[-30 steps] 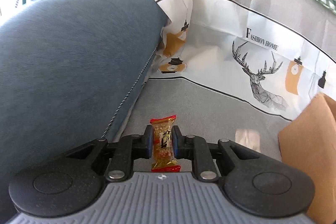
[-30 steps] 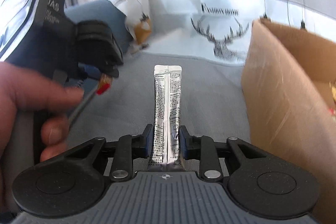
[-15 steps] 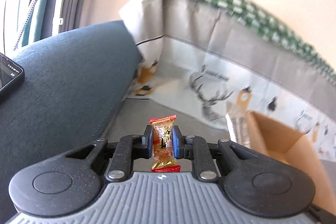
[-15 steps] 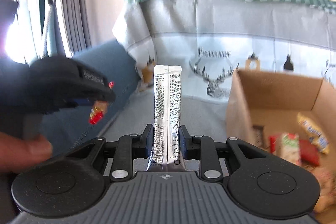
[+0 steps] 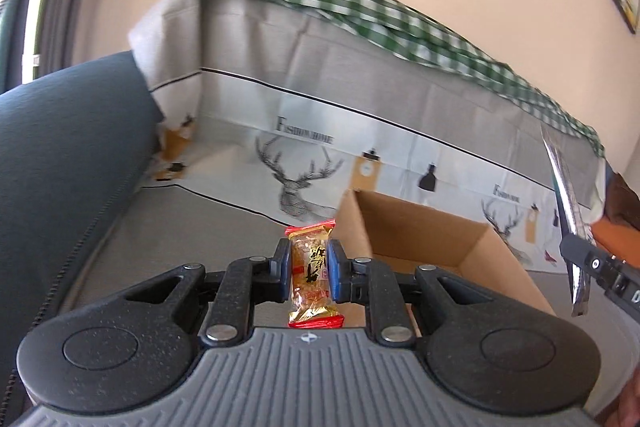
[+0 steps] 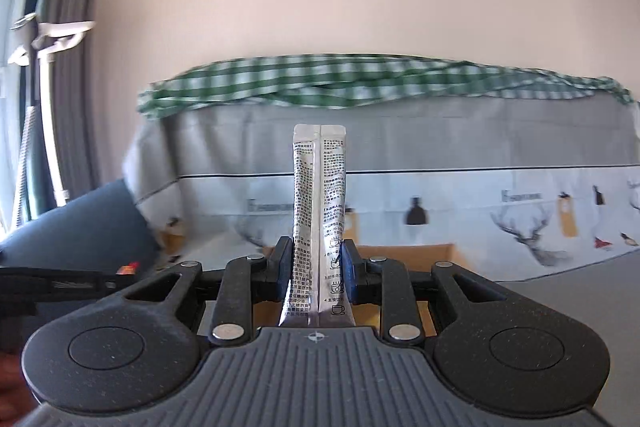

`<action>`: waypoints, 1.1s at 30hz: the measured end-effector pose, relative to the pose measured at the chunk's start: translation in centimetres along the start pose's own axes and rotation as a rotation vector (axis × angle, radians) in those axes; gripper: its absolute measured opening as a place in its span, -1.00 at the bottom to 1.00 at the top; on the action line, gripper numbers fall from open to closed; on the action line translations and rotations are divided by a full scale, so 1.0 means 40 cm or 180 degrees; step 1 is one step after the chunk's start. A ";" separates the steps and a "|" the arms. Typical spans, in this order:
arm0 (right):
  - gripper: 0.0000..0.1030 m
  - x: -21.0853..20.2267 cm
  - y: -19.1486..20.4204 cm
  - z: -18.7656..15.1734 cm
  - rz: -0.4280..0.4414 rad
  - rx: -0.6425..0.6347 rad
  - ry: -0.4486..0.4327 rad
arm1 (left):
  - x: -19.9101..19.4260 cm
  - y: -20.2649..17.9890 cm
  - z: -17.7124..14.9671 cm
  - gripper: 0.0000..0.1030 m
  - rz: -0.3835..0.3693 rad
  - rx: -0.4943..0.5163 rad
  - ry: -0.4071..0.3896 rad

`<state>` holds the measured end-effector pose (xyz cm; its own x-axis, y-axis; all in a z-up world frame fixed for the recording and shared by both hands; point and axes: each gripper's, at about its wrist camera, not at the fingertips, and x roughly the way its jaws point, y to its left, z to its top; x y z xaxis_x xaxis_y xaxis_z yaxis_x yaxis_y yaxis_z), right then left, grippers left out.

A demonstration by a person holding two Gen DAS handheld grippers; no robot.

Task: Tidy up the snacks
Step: 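Carry the silver stick pack with the right gripper while the left carries the candy to the box, then drop the silver stick pack into the box with the right gripper while the left releases the candy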

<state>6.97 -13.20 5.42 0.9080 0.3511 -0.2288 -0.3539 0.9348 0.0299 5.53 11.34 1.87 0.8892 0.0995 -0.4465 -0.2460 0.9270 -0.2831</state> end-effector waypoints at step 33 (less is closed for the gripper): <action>0.14 0.013 -0.181 -0.054 -0.0469 -0.0150 0.0253 | 0.071 -0.175 -0.031 0.23 -0.1319 0.0189 0.0017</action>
<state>9.54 -19.90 2.99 0.9309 0.2032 -0.3036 -0.2299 0.9717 -0.0548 9.32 4.68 1.54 0.9063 -0.2878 -0.3095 0.1549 0.9075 -0.3905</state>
